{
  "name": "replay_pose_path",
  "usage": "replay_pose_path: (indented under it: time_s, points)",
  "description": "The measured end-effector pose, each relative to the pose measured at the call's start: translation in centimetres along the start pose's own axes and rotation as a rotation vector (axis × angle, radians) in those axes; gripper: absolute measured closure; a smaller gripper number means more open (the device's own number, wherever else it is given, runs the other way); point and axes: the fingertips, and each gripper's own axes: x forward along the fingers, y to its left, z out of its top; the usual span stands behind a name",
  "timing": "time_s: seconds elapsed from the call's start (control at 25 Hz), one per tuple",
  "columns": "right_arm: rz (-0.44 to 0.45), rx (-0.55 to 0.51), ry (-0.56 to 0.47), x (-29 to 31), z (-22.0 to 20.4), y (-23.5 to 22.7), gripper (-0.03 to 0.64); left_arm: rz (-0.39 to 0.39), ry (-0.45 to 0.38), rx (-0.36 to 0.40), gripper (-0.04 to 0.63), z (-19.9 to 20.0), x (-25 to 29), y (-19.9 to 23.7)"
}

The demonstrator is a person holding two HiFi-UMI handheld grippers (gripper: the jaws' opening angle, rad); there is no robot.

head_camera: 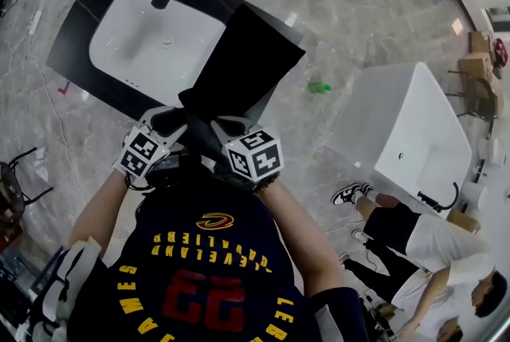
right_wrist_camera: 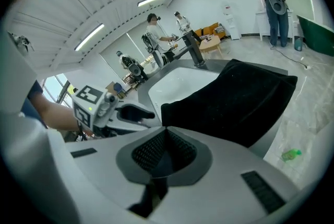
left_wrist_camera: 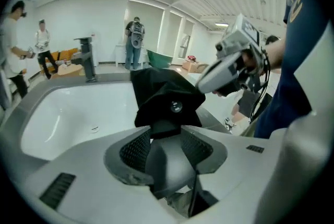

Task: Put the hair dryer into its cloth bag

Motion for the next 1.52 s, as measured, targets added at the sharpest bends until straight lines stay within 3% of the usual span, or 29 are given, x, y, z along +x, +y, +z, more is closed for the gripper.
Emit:
replay_pose_path:
  time_s: [0.2,0.32,0.4,0.6,0.92,1.0,1.12,1.24,1.52]
  points:
    - [-0.036,-0.064,0.063,2.7,-1.7,-1.2,0.607,0.179,-0.133,-0.091,0.417,1.7,-6.6,3.7]
    - [-0.085,-0.096,0.060,3.2,-1.8,-1.9,0.532,0.230,-0.214,-0.100,0.417,4.3,-9.4,4.7]
    - [-0.096,-0.074,0.008,2.3,-0.9,-1.7,0.518,0.245,-0.262,-0.096,0.417,6.7,-10.8,4.6]
    - [-0.122,-0.007,-0.228,-4.4,4.0,-0.5,0.518,0.168,-0.426,-0.087,0.417,15.3,-13.6,0.8]
    - [-0.167,-0.030,-0.547,-15.1,11.9,2.6,0.520,-0.121,-0.621,0.022,0.419,25.9,-14.4,-9.3]
    - [-0.189,-0.042,-0.604,-17.1,13.0,3.5,0.526,-0.124,-0.624,0.043,0.492,26.6,-14.0,-10.6]
    - [-0.219,-0.086,-0.667,-18.7,14.1,4.9,0.596,-0.116,-0.602,0.010,0.592,26.2,-12.8,-10.6]
    - [-0.236,-0.144,-0.681,-18.7,14.2,6.0,0.609,-0.107,-0.602,-0.039,0.592,25.5,-12.8,-9.4]
    - [-0.276,-0.207,-0.721,-19.2,14.6,5.5,0.609,-0.004,-0.650,-0.136,0.592,25.6,-14.1,-6.0]
